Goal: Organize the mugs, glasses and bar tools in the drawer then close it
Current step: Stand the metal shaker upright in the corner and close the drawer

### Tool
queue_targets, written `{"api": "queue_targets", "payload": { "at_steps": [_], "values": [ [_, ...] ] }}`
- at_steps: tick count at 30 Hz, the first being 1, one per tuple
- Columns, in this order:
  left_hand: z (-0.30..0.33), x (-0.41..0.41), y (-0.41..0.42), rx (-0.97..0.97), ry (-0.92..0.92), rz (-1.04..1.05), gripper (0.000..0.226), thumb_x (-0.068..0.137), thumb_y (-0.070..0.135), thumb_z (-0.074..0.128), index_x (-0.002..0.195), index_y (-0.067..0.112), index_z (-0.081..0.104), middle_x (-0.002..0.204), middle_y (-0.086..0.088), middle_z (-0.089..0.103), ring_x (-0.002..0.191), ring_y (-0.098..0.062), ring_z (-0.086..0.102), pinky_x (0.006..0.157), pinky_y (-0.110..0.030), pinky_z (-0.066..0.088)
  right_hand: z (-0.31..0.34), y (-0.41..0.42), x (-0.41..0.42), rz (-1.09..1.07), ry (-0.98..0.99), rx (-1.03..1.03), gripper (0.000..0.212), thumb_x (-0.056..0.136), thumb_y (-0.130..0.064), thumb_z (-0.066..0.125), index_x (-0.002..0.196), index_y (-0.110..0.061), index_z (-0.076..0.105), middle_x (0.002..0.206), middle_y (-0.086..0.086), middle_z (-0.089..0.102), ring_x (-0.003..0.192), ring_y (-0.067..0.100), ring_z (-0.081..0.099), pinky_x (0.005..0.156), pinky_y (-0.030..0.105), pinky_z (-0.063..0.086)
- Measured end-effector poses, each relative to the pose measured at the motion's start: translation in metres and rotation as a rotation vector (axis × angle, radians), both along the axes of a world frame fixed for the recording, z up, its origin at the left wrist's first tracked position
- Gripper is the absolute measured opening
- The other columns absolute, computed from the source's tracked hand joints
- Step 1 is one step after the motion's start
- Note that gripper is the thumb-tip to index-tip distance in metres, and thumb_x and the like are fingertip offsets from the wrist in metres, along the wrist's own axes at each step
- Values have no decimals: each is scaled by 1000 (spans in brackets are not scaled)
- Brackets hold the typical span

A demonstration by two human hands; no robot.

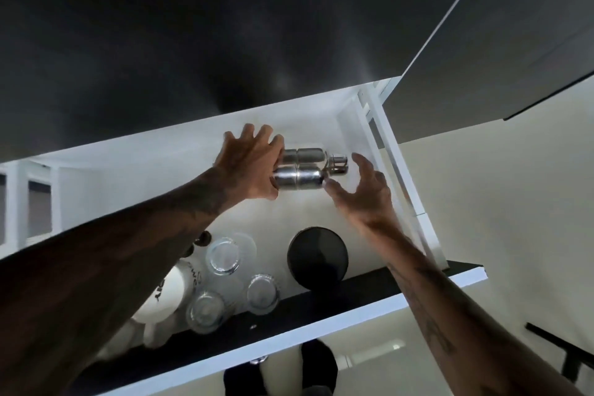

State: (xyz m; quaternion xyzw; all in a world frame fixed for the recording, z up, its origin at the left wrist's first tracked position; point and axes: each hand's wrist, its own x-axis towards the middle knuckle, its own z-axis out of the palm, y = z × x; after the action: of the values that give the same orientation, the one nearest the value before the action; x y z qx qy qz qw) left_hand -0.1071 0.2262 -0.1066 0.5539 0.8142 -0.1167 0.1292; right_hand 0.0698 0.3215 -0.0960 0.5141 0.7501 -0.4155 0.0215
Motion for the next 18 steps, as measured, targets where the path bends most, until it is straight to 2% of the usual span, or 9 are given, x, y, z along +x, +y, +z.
{"api": "queue_targets", "payload": {
  "at_steps": [3, 5, 7, 10, 12, 13, 15, 16, 18],
  "values": [
    [3, -2, -13, 93, -177, 229, 78, 59, 60, 79, 119, 19, 50, 121, -5, 55, 107, -27, 53, 83, -39, 46, -1, 4, -25, -355, 264, -666, 94, 81, -46, 73, 152, -29, 14, 150, 16, 42, 117, 31, 59, 100, 41, 50],
    [5, 0, -14, 177, -326, 395, 75, 55, 61, 79, 112, 19, 54, 114, -4, 59, 100, -26, 58, 80, -36, 48, -1, 4, -40, -316, 368, -842, 89, 82, -46, 71, 151, -28, 18, 152, 15, 39, 124, 36, 54, 104, 49, 46],
    [8, 2, -15, 277, -517, 546, 64, 52, 62, 77, 99, 22, 60, 104, 1, 66, 95, -22, 63, 79, -36, 54, 0, -1, -55, -166, 414, -789, 81, 78, -45, 75, 144, -30, 29, 142, 6, 51, 122, 30, 57, 103, 51, 46],
    [11, 9, -21, 353, -774, 674, 42, 59, 58, 79, 91, 32, 71, 87, 11, 75, 84, -6, 69, 72, -26, 57, 1, -4, -70, -24, 455, -596, 76, 70, -27, 86, 131, -31, 41, 116, 2, 68, 100, 19, 71, 86, 42, 59],
    [11, 15, -22, 377, -905, 743, 38, 61, 54, 81, 93, 34, 75, 85, 12, 77, 85, -1, 70, 71, -21, 56, 6, 0, -73, 87, 387, -426, 84, 61, -42, 87, 132, -37, 42, 112, -1, 68, 97, 18, 71, 85, 42, 60],
    [10, 17, -19, 375, -981, 787, 41, 60, 54, 82, 95, 34, 76, 89, 10, 78, 89, -6, 71, 75, -25, 58, 9, 5, -72, 158, 320, -344, 92, 56, -52, 85, 135, -39, 39, 114, -2, 67, 100, 19, 70, 86, 39, 59],
    [6, 22, -10, 355, -1161, 891, 42, 59, 46, 84, 97, 31, 77, 99, 2, 78, 97, -17, 73, 86, -40, 60, 18, 18, -70, 276, 187, -222, 102, 55, -61, 81, 141, -39, 33, 115, -5, 64, 100, 18, 65, 81, 26, 55],
    [6, 26, -4, 348, -1246, 918, 42, 60, 39, 85, 99, 28, 77, 103, -1, 77, 100, -21, 72, 89, -45, 59, 22, 26, -67, 317, 137, -188, 100, 60, -59, 81, 142, -38, 30, 112, -5, 62, 97, 18, 63, 74, 19, 50],
    [8, 35, 10, 339, -1356, 945, 48, 62, 29, 86, 107, 19, 75, 110, -4, 76, 104, -23, 71, 93, -46, 57, 29, 41, -62, 375, 65, -132, 91, 70, -50, 80, 143, -36, 28, 108, -4, 61, 97, 20, 63, 68, 16, 46]
  ]
}}
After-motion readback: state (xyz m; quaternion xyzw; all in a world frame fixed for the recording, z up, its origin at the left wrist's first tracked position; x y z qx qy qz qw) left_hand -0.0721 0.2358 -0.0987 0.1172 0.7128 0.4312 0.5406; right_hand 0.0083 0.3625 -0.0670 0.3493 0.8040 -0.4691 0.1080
